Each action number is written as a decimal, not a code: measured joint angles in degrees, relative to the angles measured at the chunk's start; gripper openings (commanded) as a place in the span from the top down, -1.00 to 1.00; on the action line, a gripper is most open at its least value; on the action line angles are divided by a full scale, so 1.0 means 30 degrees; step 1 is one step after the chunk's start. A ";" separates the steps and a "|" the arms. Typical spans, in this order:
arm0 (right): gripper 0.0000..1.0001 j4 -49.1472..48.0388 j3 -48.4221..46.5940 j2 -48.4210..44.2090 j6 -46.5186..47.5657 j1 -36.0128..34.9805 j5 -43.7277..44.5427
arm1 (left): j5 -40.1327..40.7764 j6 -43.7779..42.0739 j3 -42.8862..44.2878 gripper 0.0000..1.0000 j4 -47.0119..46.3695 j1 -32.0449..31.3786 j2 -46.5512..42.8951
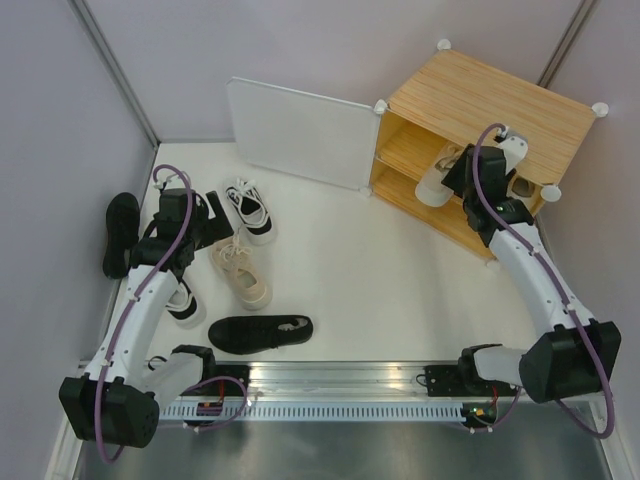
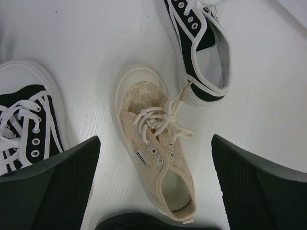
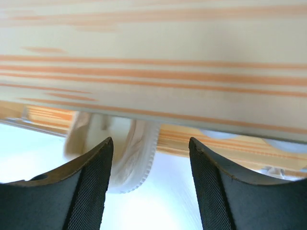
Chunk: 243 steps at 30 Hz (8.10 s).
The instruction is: Place and organize the shoes in the shoe cabinet
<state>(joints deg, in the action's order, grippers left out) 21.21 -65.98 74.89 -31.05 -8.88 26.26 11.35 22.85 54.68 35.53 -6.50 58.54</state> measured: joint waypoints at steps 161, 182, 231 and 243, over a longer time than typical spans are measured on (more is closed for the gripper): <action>0.99 -1.0826 0.3082 0.3985 0.4612 -0.1705 0.3424 | -0.0831 -0.0015 -0.0226 -0.98 -0.0058 0.0000 0.0007; 0.99 -1.3843 0.1501 0.7519 0.4787 -0.3381 1.0877 | -0.0831 -0.0015 -0.0226 -0.98 -0.0175 0.0000 0.0022; -0.91 -1.1052 0.0809 0.6302 0.3599 -0.1960 0.6207 | -0.0823 -0.0029 -0.0233 -0.99 -0.0182 0.0000 0.0153; -0.87 -0.8473 0.1596 0.4255 0.2186 -0.1566 0.4619 | -0.0823 -0.0036 -0.0233 -1.00 -0.0182 0.0000 0.0153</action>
<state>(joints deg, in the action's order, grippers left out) -4.21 -61.19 87.66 -24.49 -13.58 40.12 8.88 22.74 53.98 34.98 -6.50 59.00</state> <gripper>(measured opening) 0.949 0.994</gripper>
